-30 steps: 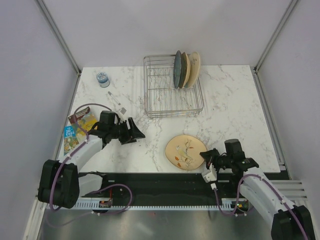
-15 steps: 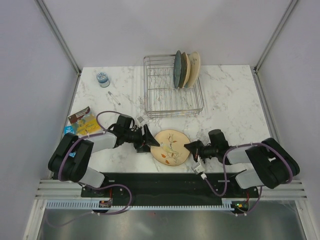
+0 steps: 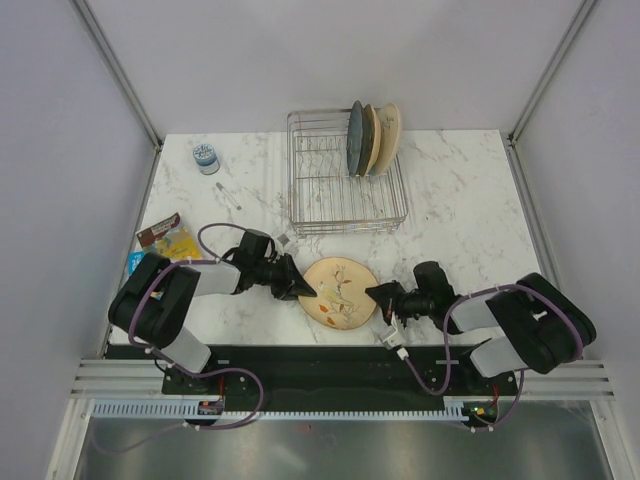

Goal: Load the plates into the dish rack

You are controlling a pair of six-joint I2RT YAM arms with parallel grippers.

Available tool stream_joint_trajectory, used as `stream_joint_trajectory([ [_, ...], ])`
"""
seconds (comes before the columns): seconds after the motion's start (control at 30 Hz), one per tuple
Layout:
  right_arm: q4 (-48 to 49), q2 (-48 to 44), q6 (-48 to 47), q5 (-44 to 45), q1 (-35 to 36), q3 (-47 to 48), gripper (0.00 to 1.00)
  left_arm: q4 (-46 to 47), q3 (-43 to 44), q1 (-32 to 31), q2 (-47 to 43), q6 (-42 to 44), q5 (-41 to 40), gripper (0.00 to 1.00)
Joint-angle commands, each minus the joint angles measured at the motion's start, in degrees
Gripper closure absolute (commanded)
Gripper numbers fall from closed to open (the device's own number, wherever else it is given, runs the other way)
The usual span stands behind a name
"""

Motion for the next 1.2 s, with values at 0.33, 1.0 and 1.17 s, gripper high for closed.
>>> stream_joint_trajectory([
  [0.33, 1.72, -13.89, -10.02, 4.99, 3.7, -4.86, 0.32, 0.39, -1.45, 9.13, -17.56, 10.38, 25.14, 0.98],
  [1.0, -63.45, 1.43, 100.52, 14.82, -18.17, 84.07, 0.26, -13.51, 18.66, 21.78, -21.38, 25.42, 31.85, 0.98],
  [1.17, -74.93, 20.17, 121.37, -19.46, -20.91, 98.68, 0.3, -13.42, 21.75, 22.05, -19.44, 26.04, 30.26, 0.98],
])
